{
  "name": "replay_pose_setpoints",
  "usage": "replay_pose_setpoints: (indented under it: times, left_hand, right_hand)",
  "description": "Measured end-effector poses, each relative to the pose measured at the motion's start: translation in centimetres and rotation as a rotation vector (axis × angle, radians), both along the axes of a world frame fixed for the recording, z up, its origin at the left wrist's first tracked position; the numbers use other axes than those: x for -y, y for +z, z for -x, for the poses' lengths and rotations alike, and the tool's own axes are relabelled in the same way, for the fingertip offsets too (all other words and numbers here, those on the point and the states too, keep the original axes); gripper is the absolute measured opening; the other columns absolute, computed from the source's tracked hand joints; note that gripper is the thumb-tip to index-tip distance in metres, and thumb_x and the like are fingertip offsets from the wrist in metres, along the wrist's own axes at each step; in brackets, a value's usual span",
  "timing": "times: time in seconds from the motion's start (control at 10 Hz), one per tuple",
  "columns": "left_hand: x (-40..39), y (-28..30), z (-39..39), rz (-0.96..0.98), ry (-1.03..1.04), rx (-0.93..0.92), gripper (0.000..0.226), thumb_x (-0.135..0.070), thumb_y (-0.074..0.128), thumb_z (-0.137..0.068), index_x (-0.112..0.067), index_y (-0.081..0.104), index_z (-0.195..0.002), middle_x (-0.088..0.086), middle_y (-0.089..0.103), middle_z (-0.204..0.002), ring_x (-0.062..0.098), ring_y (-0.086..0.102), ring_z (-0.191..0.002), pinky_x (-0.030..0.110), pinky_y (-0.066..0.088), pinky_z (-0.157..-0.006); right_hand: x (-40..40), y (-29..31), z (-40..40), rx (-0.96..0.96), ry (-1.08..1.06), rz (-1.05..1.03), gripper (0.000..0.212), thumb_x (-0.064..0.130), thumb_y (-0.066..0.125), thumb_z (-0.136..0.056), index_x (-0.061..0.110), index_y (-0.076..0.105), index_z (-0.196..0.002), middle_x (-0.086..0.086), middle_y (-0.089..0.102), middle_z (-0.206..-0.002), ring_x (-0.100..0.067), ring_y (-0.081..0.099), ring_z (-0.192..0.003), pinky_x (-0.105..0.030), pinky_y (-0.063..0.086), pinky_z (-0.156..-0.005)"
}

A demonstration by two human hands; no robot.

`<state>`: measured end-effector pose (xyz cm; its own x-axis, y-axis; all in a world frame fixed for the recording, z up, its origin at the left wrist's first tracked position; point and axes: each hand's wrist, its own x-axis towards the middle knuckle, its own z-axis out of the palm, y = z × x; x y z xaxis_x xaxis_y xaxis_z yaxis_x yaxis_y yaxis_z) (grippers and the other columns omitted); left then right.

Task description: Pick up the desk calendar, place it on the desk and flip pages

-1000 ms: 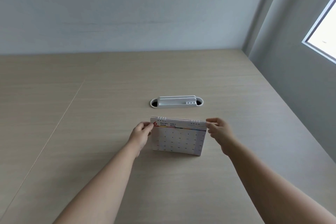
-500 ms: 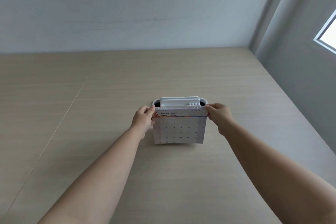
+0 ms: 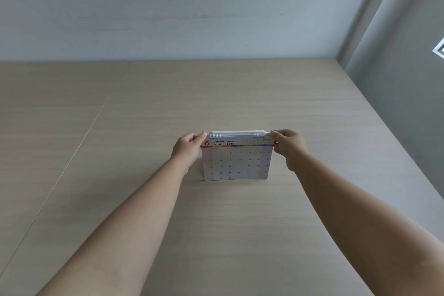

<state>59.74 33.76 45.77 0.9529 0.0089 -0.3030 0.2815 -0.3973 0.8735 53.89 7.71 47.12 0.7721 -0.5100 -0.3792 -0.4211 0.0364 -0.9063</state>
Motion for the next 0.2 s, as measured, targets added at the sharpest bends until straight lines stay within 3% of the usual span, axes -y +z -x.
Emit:
replay_pose_setpoints:
  times: [0.1,0.2]
  left_hand:
    - [0.0,0.3,-0.4,-0.022,-0.032,-0.034,0.048,-0.058,0.052,-0.086,-0.013,0.067,-0.094,0.003,0.064,-0.1,0.028,0.058,-0.097,0.034,0.043,-0.081]
    - [-0.1,-0.2,1.1,-0.108,0.001,0.054,0.044,-0.049,0.045,-0.093,-0.009,0.06,-0.086,0.016,0.058,-0.107,0.035,0.057,-0.102,0.036,0.043,-0.084]
  right_hand:
    - [0.4,-0.3,0.1,0.004,0.044,0.016,0.02,0.022,0.06,-0.088,0.005,0.068,-0.095,-0.009,0.059,-0.079,-0.017,0.047,-0.062,-0.033,0.045,-0.068]
    - [-0.2,0.6,1.0,-0.015,0.146,0.189,0.037,0.034,0.051,-0.089,0.006,0.063,-0.109,-0.01,0.06,-0.102,-0.021,0.055,-0.084,-0.034,0.044,-0.075]
